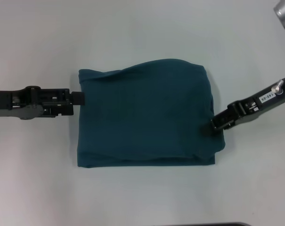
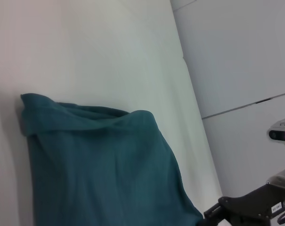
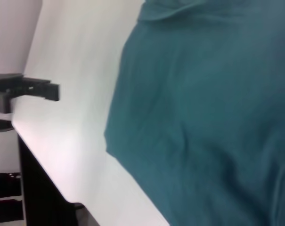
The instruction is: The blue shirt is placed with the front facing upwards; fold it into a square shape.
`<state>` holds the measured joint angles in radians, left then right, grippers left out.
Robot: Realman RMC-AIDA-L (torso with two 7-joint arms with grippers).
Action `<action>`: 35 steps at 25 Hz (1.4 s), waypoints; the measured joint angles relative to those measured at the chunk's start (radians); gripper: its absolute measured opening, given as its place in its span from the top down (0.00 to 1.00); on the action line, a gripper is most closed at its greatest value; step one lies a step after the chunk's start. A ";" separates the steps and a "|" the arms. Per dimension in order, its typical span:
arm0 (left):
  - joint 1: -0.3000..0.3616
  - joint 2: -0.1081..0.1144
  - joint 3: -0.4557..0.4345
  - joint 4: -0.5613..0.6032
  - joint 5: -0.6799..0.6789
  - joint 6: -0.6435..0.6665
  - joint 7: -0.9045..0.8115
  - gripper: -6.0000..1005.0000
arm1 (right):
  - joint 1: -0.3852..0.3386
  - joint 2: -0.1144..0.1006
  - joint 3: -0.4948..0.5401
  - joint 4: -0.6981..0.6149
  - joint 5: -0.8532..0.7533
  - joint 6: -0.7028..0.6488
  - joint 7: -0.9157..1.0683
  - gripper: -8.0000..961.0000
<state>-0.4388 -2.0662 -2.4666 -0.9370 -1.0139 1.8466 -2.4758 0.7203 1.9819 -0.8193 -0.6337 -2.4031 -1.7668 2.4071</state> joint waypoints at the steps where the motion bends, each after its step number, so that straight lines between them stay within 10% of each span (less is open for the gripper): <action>1: -0.001 0.001 0.000 0.000 0.000 -0.001 0.000 0.21 | -0.003 0.000 -0.003 0.001 -0.006 0.007 0.005 0.55; 17: -0.006 0.002 -0.014 -0.002 0.000 0.001 0.000 0.21 | 0.002 -0.009 0.055 -0.027 0.099 -0.104 -0.045 0.55; 29: -0.002 -0.001 -0.018 -0.004 0.000 0.005 0.001 0.21 | 0.019 0.093 0.010 0.036 0.092 0.080 -0.046 0.55; 35: 0.000 0.000 -0.022 -0.003 0.000 0.005 0.005 0.21 | 0.016 0.090 -0.021 0.046 0.070 0.104 -0.013 0.55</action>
<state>-0.4383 -2.0666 -2.4884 -0.9402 -1.0139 1.8515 -2.4712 0.7364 2.0714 -0.8407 -0.5874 -2.3331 -1.6628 2.3943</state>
